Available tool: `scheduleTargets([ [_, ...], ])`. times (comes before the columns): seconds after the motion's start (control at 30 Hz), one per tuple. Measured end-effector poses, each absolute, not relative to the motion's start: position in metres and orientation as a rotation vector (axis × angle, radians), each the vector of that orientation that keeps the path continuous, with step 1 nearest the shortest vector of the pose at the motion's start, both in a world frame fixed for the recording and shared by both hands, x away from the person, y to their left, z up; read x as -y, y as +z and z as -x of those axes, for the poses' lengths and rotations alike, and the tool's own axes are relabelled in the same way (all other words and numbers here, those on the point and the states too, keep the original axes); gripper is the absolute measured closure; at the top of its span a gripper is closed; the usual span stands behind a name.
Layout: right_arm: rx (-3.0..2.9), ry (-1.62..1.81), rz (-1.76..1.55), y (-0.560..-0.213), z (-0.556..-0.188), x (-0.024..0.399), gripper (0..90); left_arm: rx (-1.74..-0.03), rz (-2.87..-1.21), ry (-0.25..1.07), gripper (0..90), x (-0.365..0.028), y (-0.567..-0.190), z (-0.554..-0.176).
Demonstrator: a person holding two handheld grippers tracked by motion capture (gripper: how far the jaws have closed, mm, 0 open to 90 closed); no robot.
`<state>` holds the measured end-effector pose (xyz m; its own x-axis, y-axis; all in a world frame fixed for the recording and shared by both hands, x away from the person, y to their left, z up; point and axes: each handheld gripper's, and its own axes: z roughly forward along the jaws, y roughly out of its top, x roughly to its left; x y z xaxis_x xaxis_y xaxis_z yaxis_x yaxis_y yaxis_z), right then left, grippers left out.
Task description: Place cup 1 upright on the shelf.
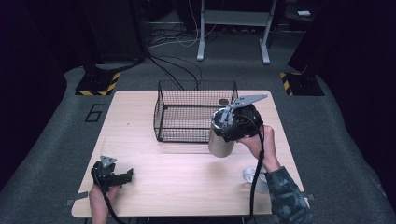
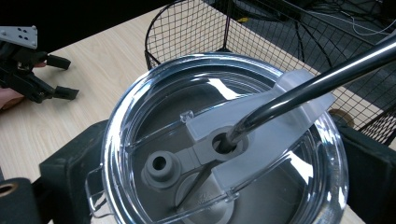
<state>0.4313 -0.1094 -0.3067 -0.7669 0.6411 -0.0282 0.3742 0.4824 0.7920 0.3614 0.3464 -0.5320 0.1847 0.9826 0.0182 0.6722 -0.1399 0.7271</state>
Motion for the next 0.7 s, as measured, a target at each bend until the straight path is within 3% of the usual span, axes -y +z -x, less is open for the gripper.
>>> scheduleTargets([
  [0.7, -2.405, 1.195, -0.82, -0.281, -0.443, 0.093, 3.6, -1.552, -1.877, 0.683, 0.6, -0.347, -0.532, -0.362],
])
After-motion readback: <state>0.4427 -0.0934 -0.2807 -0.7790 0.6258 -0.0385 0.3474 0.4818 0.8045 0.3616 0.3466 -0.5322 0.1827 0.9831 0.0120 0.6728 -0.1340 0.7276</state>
